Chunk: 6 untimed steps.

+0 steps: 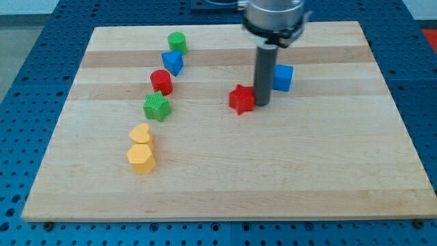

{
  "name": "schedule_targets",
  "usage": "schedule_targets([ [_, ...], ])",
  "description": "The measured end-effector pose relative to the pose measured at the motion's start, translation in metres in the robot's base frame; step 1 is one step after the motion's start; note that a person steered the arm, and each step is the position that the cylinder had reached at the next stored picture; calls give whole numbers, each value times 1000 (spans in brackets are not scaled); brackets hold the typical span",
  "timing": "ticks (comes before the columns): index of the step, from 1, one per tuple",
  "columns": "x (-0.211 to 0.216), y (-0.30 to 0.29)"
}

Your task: Move the red star to the bottom right of the green star

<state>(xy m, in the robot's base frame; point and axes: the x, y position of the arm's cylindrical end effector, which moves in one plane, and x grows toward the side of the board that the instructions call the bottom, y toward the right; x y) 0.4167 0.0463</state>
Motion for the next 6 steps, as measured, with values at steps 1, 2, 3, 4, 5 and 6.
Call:
schedule_targets([
  [1,1,-42],
  [2,-15,-67],
  [3,-21,-93],
  [4,10,-102],
  [5,51,-102],
  [6,49,-92],
])
